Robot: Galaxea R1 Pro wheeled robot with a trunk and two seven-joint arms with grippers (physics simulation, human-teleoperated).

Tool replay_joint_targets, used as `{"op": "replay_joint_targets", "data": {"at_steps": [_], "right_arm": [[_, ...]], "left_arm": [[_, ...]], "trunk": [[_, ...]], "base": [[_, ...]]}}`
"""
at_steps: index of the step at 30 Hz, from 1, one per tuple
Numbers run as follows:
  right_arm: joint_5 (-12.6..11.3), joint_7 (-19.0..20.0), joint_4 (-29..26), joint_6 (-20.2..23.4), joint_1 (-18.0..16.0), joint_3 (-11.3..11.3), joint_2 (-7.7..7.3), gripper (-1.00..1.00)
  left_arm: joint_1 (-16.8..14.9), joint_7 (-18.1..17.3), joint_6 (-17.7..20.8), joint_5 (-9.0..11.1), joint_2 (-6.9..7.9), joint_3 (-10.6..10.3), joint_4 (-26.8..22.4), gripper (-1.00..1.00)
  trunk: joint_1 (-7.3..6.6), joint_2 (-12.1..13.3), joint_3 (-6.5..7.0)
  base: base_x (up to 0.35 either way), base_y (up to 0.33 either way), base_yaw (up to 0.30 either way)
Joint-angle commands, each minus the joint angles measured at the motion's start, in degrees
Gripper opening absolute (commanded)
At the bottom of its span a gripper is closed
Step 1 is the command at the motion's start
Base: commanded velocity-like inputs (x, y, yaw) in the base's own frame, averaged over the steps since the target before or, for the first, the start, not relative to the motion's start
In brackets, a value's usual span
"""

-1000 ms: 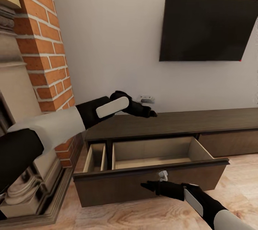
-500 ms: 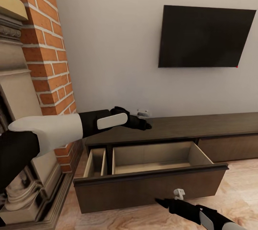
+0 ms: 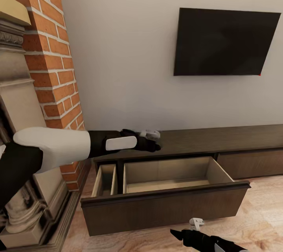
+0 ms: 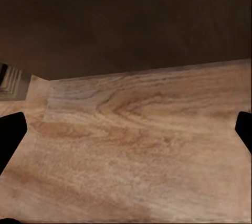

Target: Place each of the two pumpkins and all three candles from the living room inside a cabinet in the living room (use any cabinet), then make sure every cabinet is closed, and position the cauldron so it is next to a table in the living room.

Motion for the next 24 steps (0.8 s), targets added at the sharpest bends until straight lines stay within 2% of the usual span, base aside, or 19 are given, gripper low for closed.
{"op": "replay_joint_targets", "data": {"at_steps": [1,3,4,5,7,11,14,17,19,24], "right_arm": [[1.7,-1.9,0.5,-1.3,0.2,0.4,0.37,1.0],[1.9,-2.4,0.5,-1.5,0.3,0.4,0.35,1.0],[2.0,-3.7,0.5,-1.7,0.4,0.5,0.4,1.0],[2.0,-4.0,0.5,-1.8,0.5,0.5,0.42,1.0],[2.2,-6.5,0.5,-2.0,0.8,0.5,0.66,1.0],[2.2,-7.4,0.5,-2.1,0.9,0.5,0.74,1.0],[2.2,-8.2,0.5,-2.2,1.0,0.5,0.66,1.0],[2.2,-8.5,0.5,-2.5,1.0,0.5,0.64,1.0],[2.2,-8.6,0.5,-2.7,1.0,0.5,0.67,1.0],[2.2,-9.0,0.5,-2.8,1.1,0.5,0.72,1.0]], "left_arm": [[-0.1,0.2,-5.2,3.3,0.5,-6.0,-0.7,1.0],[-0.1,0.2,-6.6,4.1,0.74,-7.4,-1.2,1.0],[-0.1,0.3,-8.6,5.8,0.95,-9.7,-1.9,1.0],[-0.1,0.3,-9.0,6.2,0.97,-10.2,-2.0,1.0],[-0.1,0.9,-12.6,8.9,1.0,-14.3,-3.5,1.0],[-0.1,3.9,-16.0,10.3,0.97,-17.0,-6.2,1.0],[-0.1,8.1,-20.1,10.9,0.96,-19.3,-9.7,1.0],[-0.1,10.2,-23.1,11.1,0.96,-21.3,-12.2,1.0],[-0.1,11.9,-26.7,11.4,1.0,-22.8,-14.3,1.0],[-0.1,14.1,-31.5,12.8,1.55,-23.8,-18.7,1.0]], "trunk": [[-0.24,0.4,0.12],[-0.68,1.2,0.48],[-0.9,1.6,0.66],[-1.12,2.0,0.84],[-1.56,2.8,1.2],[-2.44,4.4,1.92],[-3.1,5.6,2.46],[-3.76,6.8,3.0],[-4.19,7.6,3.35],[-5.29,9.6,4.25]], "base": [[0.0,0.0,0.0],[0.0,0.0,0.0],[0.0,0.0,0.0],[0.0,0.0,0.0],[0.0,0.0,0.0],[0.0,0.0,0.0],[0.0,0.0,0.0],[0.0,0.0,0.0],[0.0,0.0,0.0],[0.0,0.0,0.0]]}}
